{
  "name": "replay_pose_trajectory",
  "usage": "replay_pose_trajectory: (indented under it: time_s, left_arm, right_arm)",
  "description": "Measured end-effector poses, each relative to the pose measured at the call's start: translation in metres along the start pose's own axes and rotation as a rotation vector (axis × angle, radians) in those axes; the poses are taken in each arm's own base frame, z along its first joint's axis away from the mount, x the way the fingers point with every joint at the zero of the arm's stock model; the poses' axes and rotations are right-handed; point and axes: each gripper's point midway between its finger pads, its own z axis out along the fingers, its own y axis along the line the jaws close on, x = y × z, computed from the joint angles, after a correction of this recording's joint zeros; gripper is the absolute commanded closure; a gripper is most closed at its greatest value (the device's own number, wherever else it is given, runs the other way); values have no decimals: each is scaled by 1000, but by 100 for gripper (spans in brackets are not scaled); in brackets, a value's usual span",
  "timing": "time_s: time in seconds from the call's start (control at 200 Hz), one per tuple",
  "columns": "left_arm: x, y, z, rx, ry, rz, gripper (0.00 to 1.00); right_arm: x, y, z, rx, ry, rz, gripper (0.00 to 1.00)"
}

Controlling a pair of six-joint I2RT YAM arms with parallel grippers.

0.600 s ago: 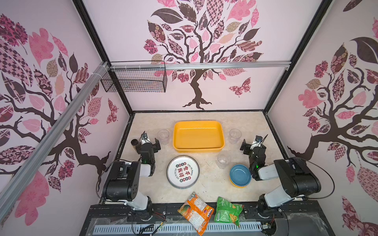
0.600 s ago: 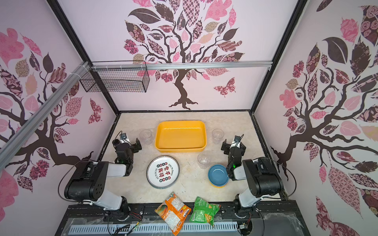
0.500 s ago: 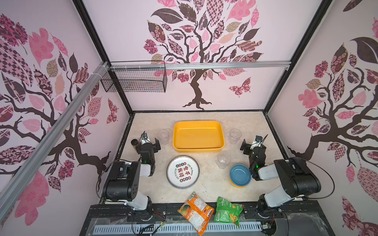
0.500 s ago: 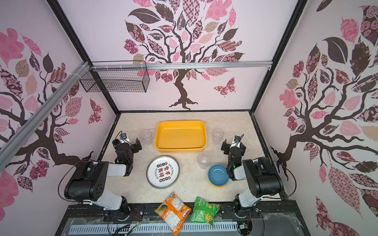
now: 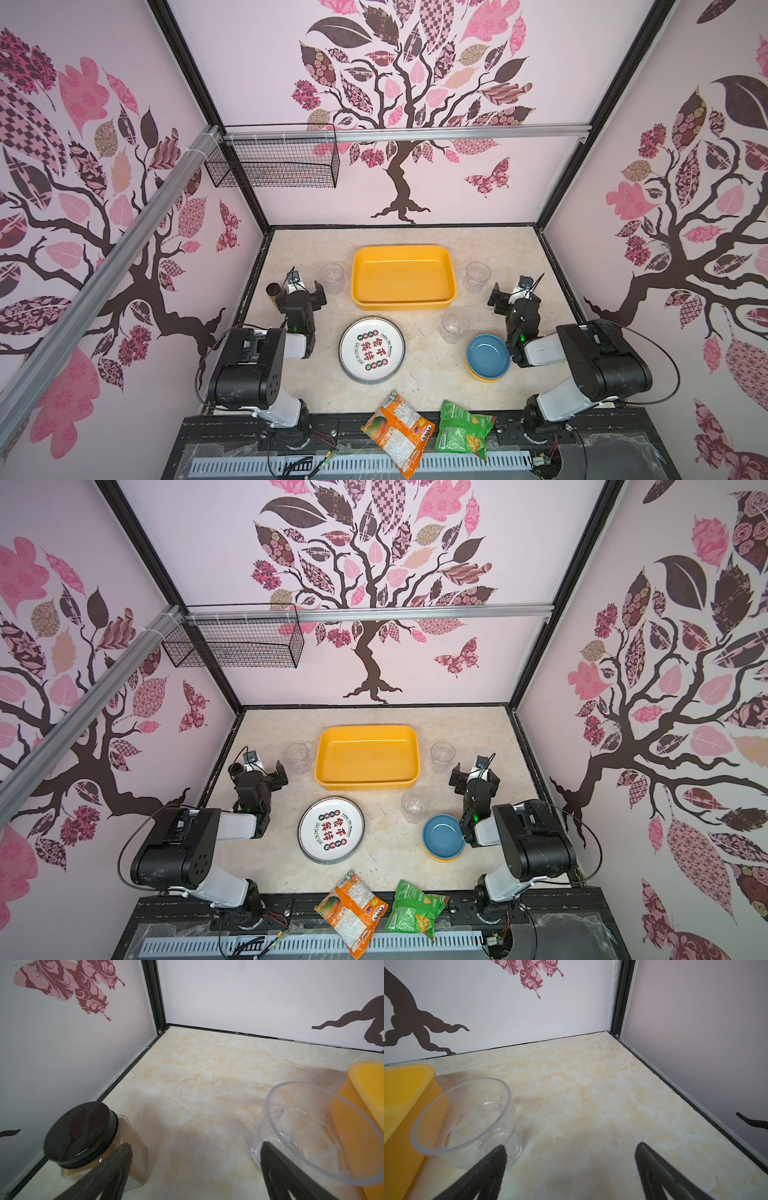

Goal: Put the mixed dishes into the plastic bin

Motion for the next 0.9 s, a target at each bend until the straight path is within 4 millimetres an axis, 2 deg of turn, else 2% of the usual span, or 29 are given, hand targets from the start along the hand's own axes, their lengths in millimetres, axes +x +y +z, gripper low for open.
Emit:
replay_pose_trajectory:
  time_s: [0.43,0.575,0.635,0.76,0.9]
  left_arm:
    - [0,0,0,0,-1,0,1]
    - [1,-1,-4,14,29,13,1]
    - [-4,-1,-7,17,35,16,1]
    - [-27,-1,-9,8,20,9,1]
    - [-52,5,-12,-32,12,-13,1]
  right_arm:
    - [0,0,0,2,-1,1,0]
    - [-6,-2,-4,3,-13,4,1]
    - [-17,-2,-9,4,-29,10,0]
    - [-56,-2,-20,-6,-106,41,0]
    - [-98,3,-23,-21,-153,86,1]
